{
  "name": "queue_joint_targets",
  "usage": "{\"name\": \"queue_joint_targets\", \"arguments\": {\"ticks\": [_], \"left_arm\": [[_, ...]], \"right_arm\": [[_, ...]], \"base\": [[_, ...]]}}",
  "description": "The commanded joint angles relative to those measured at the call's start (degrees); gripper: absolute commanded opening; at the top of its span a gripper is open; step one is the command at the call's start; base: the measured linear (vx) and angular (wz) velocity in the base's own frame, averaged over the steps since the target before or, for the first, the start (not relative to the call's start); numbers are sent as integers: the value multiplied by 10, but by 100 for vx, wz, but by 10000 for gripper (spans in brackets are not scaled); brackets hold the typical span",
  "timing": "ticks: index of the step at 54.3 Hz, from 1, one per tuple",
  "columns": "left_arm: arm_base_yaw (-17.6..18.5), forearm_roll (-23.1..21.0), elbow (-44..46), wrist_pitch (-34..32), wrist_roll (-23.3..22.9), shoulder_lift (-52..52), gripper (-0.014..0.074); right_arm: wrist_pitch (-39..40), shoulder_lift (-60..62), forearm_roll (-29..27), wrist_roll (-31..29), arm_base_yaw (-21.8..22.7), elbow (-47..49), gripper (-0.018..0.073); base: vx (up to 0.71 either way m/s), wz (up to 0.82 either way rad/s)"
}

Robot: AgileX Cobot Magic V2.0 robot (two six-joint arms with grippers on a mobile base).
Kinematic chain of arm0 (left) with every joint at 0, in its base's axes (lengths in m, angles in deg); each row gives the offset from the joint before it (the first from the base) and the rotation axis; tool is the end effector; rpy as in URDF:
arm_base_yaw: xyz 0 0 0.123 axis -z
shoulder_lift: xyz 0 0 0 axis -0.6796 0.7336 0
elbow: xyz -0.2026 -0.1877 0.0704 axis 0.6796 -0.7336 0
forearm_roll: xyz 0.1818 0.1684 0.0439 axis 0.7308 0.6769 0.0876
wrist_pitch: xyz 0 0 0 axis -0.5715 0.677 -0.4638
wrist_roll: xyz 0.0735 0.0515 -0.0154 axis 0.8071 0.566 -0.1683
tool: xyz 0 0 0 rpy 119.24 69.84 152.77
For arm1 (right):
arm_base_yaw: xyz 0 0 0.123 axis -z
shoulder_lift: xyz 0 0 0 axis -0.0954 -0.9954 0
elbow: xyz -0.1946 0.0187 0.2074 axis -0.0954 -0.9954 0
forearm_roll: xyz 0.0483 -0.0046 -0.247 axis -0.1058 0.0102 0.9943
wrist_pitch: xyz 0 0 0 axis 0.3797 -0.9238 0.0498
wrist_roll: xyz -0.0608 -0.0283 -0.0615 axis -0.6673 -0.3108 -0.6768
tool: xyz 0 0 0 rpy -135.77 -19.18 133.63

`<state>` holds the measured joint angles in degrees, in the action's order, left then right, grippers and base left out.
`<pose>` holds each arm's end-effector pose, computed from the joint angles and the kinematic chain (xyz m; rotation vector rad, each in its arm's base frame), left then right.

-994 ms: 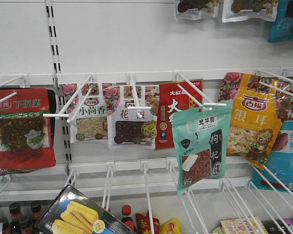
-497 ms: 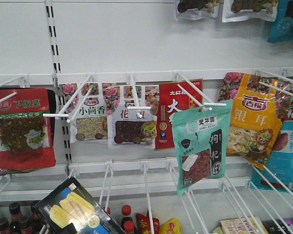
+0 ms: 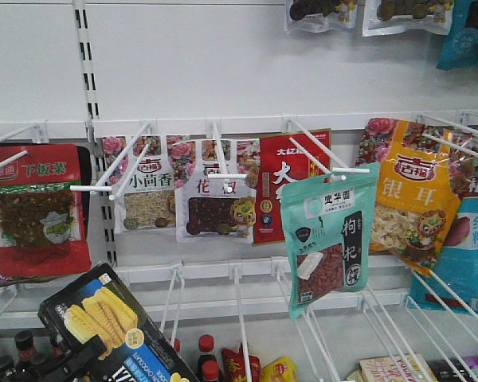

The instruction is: Pick snacks and fruit into basket

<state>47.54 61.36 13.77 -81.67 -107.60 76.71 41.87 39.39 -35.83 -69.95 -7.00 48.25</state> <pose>0.2310 -0.0650 0.2112 -0.1391 1.6274 -1.0914 0.0563 0.0039 0.1863 -0.0802 1.6913 0.0077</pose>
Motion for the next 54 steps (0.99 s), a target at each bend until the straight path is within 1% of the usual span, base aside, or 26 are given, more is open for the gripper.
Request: {"name": "queue_joint_targets", "arguments": {"ticks": [1,11,15,21,33,47,54], "left_arm": [[-1,-19,12,-88,25,-38,2],[-1,-13,12,-22,30,-92,2],[-1,-1,12,0,38,-114,2],[-1,27,12,49,44,-149,2],[-1,62,12,143,44,-231,2],[-1,142,12,263,44,-309,2],[-1,165,12,289,44,-338,2]], "right_arm": [[47,9,1,0,1,-4,-10],[47,9,1,0,1,-4,-10],[47,9,1,0,1,-4,-10],[47,9,1,0,1,-4,-10],[47,9,1,0,1,-4,-10],[47,9,1,0,1,-4,-10],[47,9,1,0,1,-4,-10]], "base": [[0,0],[0,0],[0,0],[0,0],[0,0],[0,0],[0,0]]}}
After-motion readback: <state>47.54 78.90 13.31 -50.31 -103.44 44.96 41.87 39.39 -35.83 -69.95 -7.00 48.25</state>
